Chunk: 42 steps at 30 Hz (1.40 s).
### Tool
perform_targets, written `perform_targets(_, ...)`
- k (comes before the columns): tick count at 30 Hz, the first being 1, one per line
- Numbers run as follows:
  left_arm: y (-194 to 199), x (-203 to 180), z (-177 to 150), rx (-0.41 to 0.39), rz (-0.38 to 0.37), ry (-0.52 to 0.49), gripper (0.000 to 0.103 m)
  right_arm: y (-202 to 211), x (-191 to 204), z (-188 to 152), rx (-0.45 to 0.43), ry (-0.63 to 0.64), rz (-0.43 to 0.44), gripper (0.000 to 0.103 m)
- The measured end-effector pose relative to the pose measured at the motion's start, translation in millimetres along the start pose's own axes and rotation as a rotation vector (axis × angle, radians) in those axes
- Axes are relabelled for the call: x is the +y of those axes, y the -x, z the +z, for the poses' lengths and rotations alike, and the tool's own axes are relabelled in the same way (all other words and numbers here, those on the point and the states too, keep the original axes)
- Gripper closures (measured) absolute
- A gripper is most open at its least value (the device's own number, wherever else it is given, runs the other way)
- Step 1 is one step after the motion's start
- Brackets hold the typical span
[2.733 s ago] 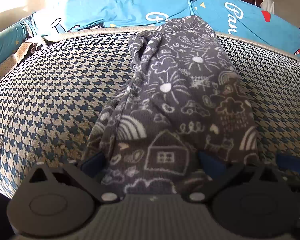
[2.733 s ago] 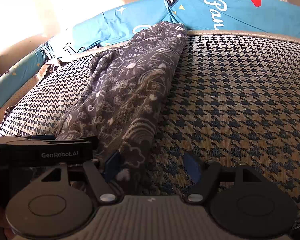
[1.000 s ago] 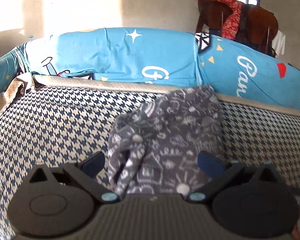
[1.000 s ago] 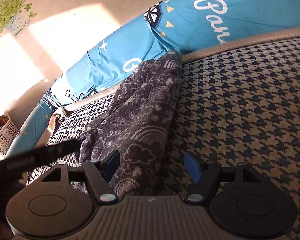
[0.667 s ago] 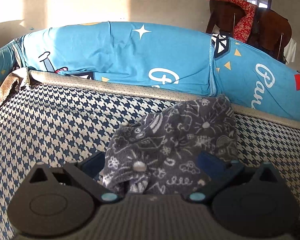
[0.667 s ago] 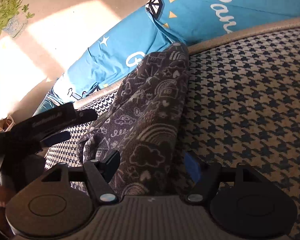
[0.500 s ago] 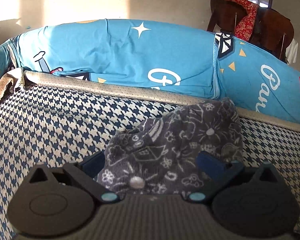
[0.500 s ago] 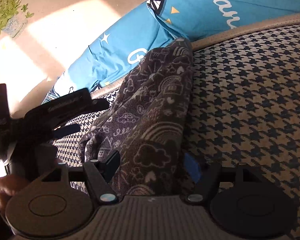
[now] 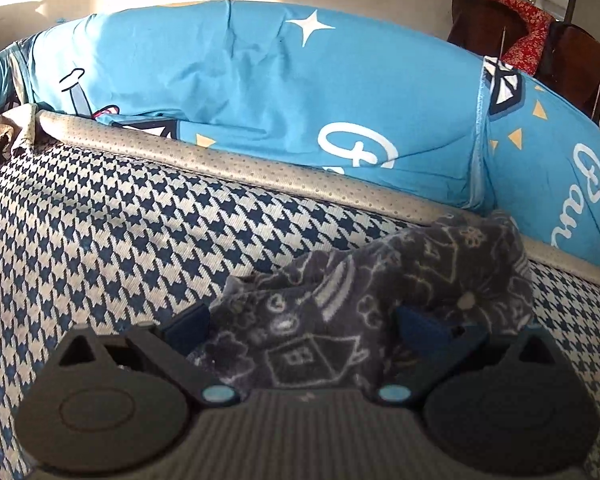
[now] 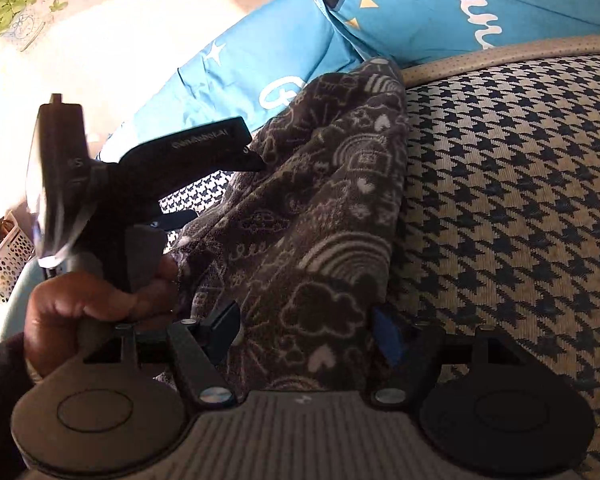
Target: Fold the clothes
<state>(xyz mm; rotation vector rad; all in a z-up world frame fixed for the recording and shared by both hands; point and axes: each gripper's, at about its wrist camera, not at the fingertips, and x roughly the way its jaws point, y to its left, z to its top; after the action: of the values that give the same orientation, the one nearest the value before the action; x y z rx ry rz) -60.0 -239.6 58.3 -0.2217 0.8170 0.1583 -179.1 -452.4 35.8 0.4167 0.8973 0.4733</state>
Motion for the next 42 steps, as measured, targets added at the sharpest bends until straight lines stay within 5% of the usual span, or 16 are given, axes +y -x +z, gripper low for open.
perform_targets(11, -23.9, 29.2, -3.1, 0.089, 0.006, 0.149, 0.0, 9.3, -6.8, 10.6, -0.023, 0.012, -0.004, 0.031)
perform_targets(23, 11.3, 14.1, -2.5, 0.058, -0.056, 0.051, 0.0, 9.2, -26.9, 38.2, -0.134, -0.053, -0.019, 0.031)
perform_targets(42, 50.7, 33.5, -33.5, 0.115, 0.053, -0.018, 0.0, -25.6, -53.4, 67.6, -0.203, -0.117, -0.029, 0.031)
